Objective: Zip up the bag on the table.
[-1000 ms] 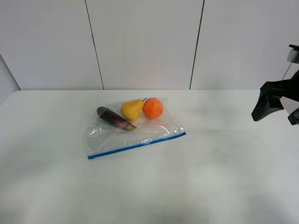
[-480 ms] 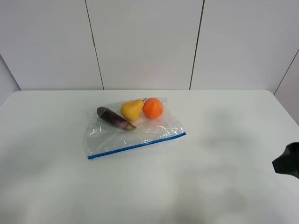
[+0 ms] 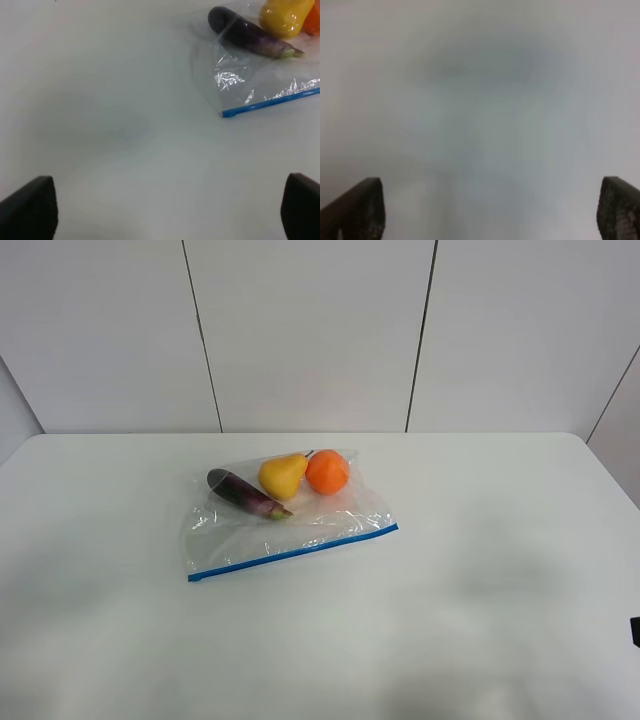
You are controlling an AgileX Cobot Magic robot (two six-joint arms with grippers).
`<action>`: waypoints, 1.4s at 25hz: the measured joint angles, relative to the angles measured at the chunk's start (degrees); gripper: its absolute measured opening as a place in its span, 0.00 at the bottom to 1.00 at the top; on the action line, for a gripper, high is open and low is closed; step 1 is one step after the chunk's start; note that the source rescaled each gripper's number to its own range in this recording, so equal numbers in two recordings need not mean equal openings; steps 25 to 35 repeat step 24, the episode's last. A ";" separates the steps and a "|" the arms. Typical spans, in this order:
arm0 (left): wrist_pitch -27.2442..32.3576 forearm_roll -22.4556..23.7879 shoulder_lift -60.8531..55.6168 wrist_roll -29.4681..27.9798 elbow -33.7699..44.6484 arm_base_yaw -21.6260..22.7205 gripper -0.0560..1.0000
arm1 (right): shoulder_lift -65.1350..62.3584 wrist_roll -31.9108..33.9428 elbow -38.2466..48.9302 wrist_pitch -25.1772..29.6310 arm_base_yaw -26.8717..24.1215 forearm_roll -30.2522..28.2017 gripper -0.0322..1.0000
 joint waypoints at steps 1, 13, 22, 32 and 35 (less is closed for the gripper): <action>0.00 0.00 0.00 0.00 0.00 0.00 1.00 | -1.42 0.00 0.07 -0.05 0.00 0.00 0.93; 0.00 0.00 0.00 0.00 0.00 0.00 1.00 | -18.12 0.15 0.31 -0.01 0.00 0.00 0.93; 0.00 0.00 0.00 0.00 0.00 0.00 1.00 | -21.39 1.11 0.31 -0.01 0.00 -0.25 0.93; 0.00 0.00 0.00 -0.01 0.00 0.00 1.00 | -21.50 1.11 0.31 -0.01 0.00 -0.25 0.93; 0.00 0.00 0.00 -0.01 0.00 0.00 1.00 | -21.50 1.11 0.31 -0.01 0.00 -0.25 0.93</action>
